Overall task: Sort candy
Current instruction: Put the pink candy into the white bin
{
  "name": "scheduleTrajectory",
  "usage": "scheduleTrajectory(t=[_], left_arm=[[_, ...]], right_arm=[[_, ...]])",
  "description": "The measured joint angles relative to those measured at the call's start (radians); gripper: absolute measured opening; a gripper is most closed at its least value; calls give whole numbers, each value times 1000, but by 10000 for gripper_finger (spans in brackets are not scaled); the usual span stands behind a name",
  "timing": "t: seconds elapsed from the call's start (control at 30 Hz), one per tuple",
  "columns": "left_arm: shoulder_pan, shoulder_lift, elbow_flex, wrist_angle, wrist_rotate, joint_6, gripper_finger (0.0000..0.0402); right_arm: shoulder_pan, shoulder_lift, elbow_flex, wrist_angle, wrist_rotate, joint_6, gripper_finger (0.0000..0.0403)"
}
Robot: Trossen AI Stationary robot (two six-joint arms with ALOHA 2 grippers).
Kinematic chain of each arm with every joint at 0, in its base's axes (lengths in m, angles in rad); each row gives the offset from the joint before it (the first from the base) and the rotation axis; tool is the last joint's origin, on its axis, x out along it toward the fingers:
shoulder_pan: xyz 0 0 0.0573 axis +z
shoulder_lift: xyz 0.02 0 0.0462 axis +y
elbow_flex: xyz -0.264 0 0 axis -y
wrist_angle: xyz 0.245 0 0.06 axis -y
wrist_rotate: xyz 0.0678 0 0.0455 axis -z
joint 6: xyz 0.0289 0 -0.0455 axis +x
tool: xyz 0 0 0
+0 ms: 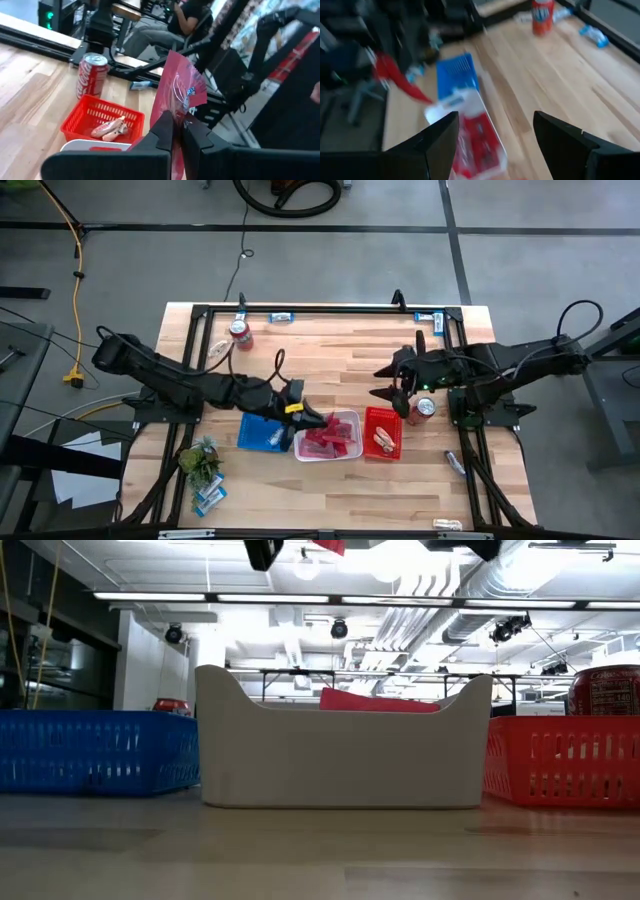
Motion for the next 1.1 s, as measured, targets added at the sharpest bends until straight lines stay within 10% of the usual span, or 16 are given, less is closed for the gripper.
scheduleTrajectory(t=[0.4,0.63,1.1], left_arm=[[-18,-114,-80,-25,81,144,0],[12,-215,-314,298,84,60,0],[-20,-58,-336,439,-140,9,0]], right_arm=[[0,45,0,203,-11,98,252],[0,109,0,217,-17,164,252],[-3,138,0,218,-42,21,252]])
